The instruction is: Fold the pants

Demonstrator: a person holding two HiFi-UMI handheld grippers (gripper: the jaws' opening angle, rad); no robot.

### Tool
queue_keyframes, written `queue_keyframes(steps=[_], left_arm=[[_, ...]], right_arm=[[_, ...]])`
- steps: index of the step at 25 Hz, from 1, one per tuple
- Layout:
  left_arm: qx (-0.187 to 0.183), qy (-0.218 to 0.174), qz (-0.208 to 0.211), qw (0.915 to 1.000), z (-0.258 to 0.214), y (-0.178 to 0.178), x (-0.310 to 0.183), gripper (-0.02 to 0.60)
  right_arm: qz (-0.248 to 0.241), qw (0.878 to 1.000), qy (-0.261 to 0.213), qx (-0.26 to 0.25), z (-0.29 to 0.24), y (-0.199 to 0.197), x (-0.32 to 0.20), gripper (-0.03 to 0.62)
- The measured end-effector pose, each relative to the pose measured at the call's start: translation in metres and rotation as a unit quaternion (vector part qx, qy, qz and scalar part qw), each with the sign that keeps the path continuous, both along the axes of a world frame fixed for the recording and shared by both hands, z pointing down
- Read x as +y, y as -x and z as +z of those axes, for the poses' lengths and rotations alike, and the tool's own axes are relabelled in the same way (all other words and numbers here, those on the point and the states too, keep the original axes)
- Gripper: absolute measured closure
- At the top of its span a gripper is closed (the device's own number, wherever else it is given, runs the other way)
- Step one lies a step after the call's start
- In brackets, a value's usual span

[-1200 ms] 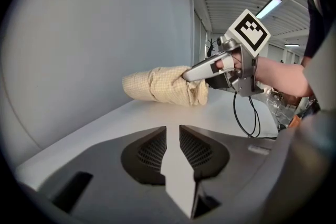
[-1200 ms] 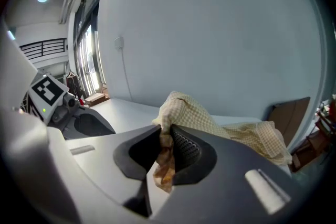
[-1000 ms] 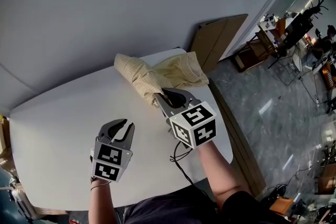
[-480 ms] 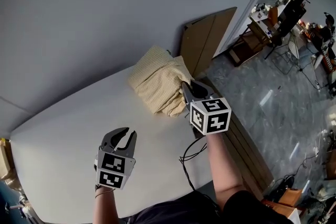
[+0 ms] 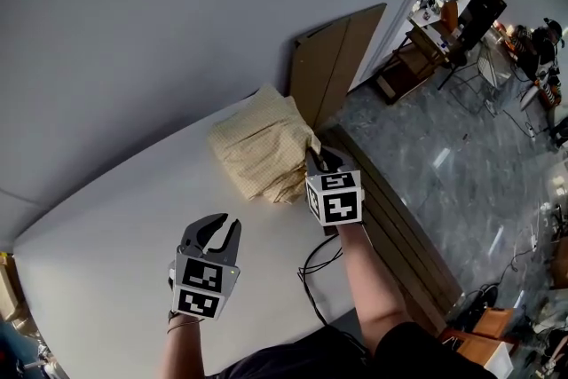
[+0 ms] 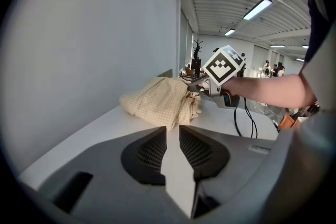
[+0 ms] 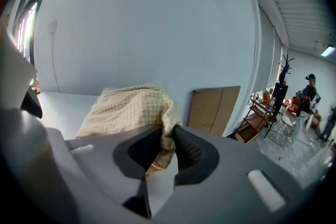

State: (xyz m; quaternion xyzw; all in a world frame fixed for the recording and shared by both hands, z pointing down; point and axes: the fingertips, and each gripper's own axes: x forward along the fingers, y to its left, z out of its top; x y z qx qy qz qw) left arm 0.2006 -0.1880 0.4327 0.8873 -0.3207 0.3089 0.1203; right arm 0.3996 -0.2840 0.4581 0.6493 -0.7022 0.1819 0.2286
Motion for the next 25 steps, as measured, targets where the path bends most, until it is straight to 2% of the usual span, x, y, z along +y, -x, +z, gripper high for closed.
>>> queue_keyframes(steps=[6, 7, 9, 11, 13, 16, 17, 21, 25], left_arm=[[0.002, 0.005, -0.02, 0.9998, 0.004, 0.001, -0.001, 0.5], [0.003, 0.005, -0.023, 0.9997, 0.004, 0.002, -0.002, 0.5], [0.001, 0.001, -0.027, 0.9996, 0.002, 0.005, -0.002, 0.5], [0.002, -0.007, -0.035, 0.9994, -0.002, 0.009, -0.002, 0.499], [0.004, -0.012, -0.041, 0.9991, -0.006, 0.012, -0.002, 0.5], [0.006, -0.019, -0.045, 0.9988, -0.008, 0.015, 0.001, 0.5], [0.008, -0.022, -0.048, 0.9986, -0.009, 0.016, 0.002, 0.5], [0.018, -0.026, -0.058, 0.9978, -0.016, 0.026, 0.009, 0.514], [0.031, -0.04, -0.08, 0.9956, -0.033, 0.052, 0.014, 0.566]], right_arm=[[0.004, 1.0, 0.005, -0.031, 0.007, -0.006, 0.0, 0.509], [0.01, 0.999, 0.004, -0.031, 0.006, -0.009, 0.001, 0.494], [0.023, 0.999, 0.0, -0.038, 0.003, -0.015, 0.002, 0.422], [0.034, 0.998, -0.005, -0.061, -0.004, -0.02, 0.008, 0.404], [0.046, 0.996, -0.017, -0.076, -0.012, -0.024, 0.018, 0.424], [0.056, 0.996, -0.04, -0.06, -0.023, -0.026, 0.035, 0.57], [0.056, 0.996, -0.045, -0.057, -0.025, -0.025, 0.04, 0.592], [0.052, 0.993, -0.063, -0.079, -0.04, -0.012, 0.058, 0.594], [0.039, 0.992, -0.09, -0.08, -0.071, 0.014, 0.066, 0.594]])
